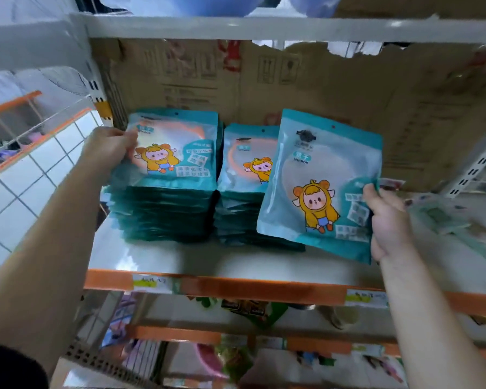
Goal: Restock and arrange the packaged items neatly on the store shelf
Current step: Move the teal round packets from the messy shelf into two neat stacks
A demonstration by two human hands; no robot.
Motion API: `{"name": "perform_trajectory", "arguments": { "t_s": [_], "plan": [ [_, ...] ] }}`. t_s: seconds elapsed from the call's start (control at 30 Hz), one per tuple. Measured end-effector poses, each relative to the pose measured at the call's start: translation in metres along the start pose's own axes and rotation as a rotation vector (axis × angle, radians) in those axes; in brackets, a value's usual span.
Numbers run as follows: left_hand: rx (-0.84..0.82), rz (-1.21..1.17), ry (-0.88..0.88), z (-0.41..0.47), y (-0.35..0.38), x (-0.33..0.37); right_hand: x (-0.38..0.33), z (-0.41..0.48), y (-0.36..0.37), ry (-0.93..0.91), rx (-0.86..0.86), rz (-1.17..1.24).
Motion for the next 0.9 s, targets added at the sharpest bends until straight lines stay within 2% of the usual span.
{"name": "perform_trajectory", "arguments": {
  "t_s": [0.13,0.3,0.6,0.73,0.9],
  "plan": [
    [-0.039,0.232,0.055,-0.002,0.004,0.002,0.002,-0.004,0.002,-0.009,0.015,-0.030],
    [0.031,0.481,0.107,-0.003,0.008,0.010,0.005,-0.007,0.002,0.005,0.014,-0.045],
    [0.058,0.612,0.091,-0.003,0.013,0.012,0.005,-0.012,-0.004,0.038,0.026,-0.052],
    [0.138,0.710,0.100,-0.008,0.010,0.017,0.004,-0.015,-0.004,0.046,0.017,-0.060],
    [0.256,0.653,0.348,-0.049,0.022,0.039,-0.012,-0.010,0.001,0.031,-0.002,-0.051]
  ]
}}
Point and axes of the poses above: each hand's wrist, its own z-axis towards the middle knuckle, its own y-axis out of the palm, x = y × z, the point moved 7 cm from there along z, towards the middle knuckle, and after that the axes turned 7 degrees about -y, right-handed, at the moved point
